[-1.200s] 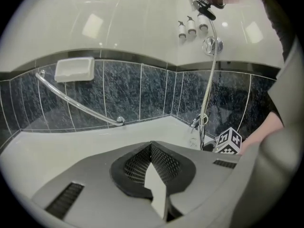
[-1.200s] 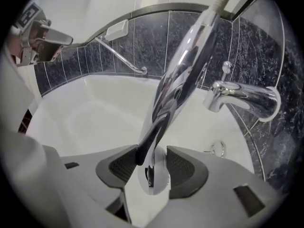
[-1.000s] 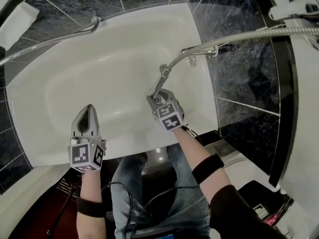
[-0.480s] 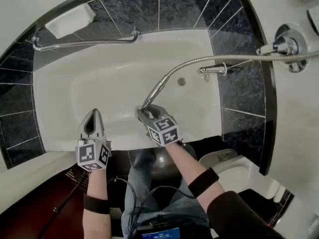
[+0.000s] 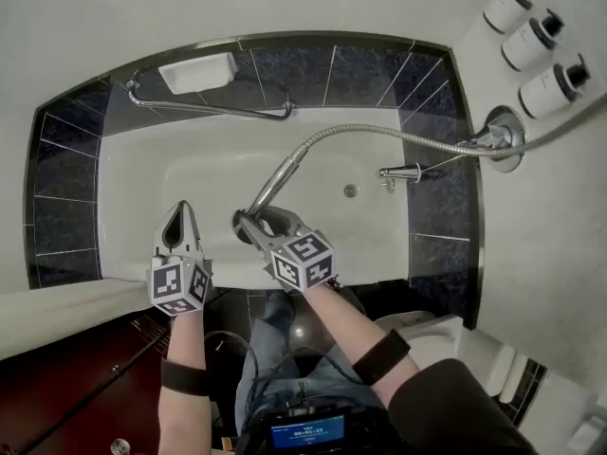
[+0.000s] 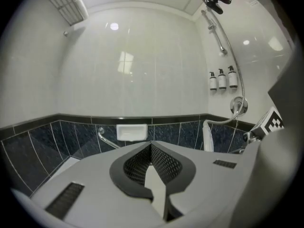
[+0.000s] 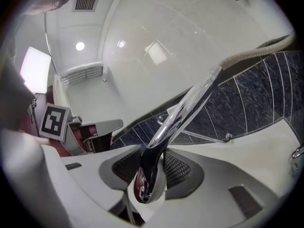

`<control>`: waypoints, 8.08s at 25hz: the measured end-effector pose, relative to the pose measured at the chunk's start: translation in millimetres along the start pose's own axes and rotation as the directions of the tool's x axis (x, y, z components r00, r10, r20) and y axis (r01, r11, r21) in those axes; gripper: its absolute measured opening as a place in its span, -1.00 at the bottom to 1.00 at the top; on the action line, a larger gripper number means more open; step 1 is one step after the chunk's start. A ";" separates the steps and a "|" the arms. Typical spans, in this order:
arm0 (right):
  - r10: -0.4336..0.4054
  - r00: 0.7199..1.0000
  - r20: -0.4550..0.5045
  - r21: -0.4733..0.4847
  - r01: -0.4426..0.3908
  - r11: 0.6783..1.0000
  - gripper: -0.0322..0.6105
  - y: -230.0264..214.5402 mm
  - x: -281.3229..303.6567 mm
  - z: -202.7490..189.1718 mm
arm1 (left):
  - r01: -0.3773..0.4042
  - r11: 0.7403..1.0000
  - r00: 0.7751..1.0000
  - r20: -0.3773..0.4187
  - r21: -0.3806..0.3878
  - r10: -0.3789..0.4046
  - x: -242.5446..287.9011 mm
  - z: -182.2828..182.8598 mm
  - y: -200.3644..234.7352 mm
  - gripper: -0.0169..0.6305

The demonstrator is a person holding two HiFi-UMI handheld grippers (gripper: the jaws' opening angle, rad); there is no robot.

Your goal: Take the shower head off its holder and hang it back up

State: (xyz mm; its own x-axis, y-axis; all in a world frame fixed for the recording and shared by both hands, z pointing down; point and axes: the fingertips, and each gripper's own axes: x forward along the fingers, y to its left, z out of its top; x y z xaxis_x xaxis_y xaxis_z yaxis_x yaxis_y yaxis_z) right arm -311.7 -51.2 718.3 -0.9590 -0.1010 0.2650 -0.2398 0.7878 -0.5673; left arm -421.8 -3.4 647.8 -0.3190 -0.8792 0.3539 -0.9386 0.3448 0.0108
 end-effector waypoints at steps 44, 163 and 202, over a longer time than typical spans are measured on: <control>0.334 0.653 0.680 -0.379 -0.078 0.922 -0.37 275.9 -187.7 679.0 | -0.111 0.967 0.784 0.618 0.231 -0.058 -122.8 582.5 -41.6 -0.93; 0.407 0.347 0.845 -0.409 -0.073 0.910 -0.45 307.7 -473.4 960.9 | -0.134 0.925 0.607 0.767 0.356 -0.207 -134.0 788.4 -211.5 -0.93; 0.377 0.227 0.898 -0.297 -0.320 0.900 -0.41 280.2 -487.7 948.6 | -0.140 0.940 0.631 0.759 0.312 -0.158 -128.6 754.9 -182.0 -0.93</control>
State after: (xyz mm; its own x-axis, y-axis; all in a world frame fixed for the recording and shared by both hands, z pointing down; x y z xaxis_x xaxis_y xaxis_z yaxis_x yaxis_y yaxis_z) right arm -54.8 -357.5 -309.5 -0.4441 -0.2715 -0.8539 0.1362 0.9215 -0.3638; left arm -309.2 -201.3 -105.6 -0.1528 -0.8591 -0.4885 -0.8782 0.3447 -0.3315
